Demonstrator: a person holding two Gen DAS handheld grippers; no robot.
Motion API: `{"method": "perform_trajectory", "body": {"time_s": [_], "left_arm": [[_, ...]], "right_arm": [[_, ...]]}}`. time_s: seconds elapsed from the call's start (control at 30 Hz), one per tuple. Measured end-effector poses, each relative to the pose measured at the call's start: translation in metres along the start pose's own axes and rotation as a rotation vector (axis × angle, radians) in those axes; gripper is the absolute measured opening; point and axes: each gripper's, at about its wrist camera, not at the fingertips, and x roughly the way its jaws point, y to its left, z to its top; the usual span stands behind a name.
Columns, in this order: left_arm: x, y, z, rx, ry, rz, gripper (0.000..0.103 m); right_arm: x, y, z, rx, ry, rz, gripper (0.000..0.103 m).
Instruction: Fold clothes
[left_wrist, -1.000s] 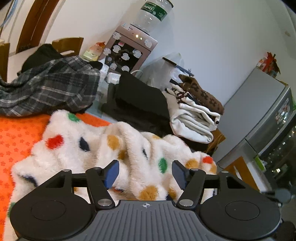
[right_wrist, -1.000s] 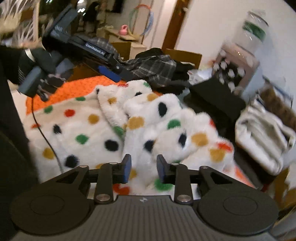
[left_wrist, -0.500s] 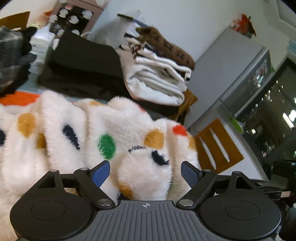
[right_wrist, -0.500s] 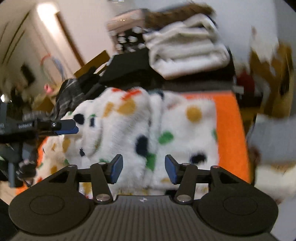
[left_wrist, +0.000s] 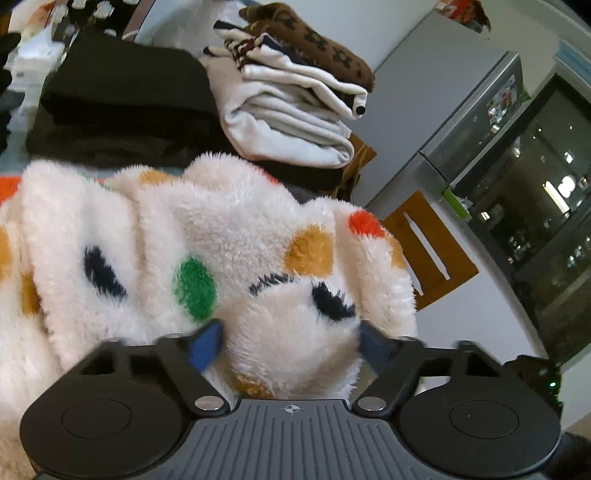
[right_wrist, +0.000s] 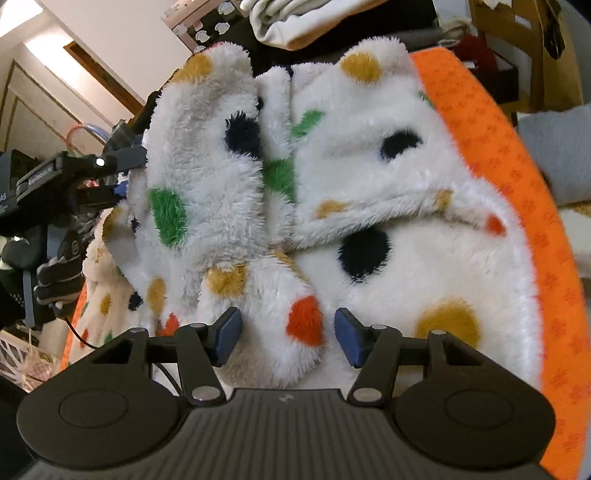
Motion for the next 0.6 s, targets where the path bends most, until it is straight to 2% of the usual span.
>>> {"method": "perform_trajectory", "body": {"time_s": [0.03, 0.07, 0.1, 0.17, 0.2, 0.37, 0.47, 0.6], "left_arm": [[-0.004, 0.000, -0.001, -0.013, -0.011, 0.004, 0.048], [-0.009, 0.000, -0.001, -0.026, -0.027, 0.011, 0.042], [-0.017, -0.001, -0.001, -0.034, -0.052, 0.014, 0.038], [-0.038, -0.003, -0.001, -0.043, -0.114, 0.020, 0.031], [-0.049, -0.005, 0.000, -0.045, -0.146, 0.023, 0.025], [-0.118, -0.015, 0.013, -0.085, -0.358, 0.075, 0.020], [-0.160, -0.022, 0.033, -0.114, -0.492, 0.104, 0.019], [-0.196, -0.041, 0.072, -0.074, -0.628, 0.125, 0.019]], "right_arm": [[0.000, 0.001, -0.001, 0.009, -0.004, 0.005, 0.039], [0.000, 0.001, 0.000, 0.024, -0.005, 0.017, 0.024], [-0.005, 0.002, 0.002, 0.036, -0.018, 0.015, 0.018], [-0.017, 0.009, 0.007, 0.037, -0.052, 0.013, 0.012], [-0.024, 0.014, 0.009, 0.027, -0.073, 0.013, 0.011], [-0.067, 0.053, 0.038, -0.049, -0.167, 0.043, 0.009], [-0.098, 0.078, 0.069, -0.057, -0.240, 0.109, 0.009], [-0.126, 0.122, 0.131, -0.144, -0.348, 0.167, 0.009]]}}
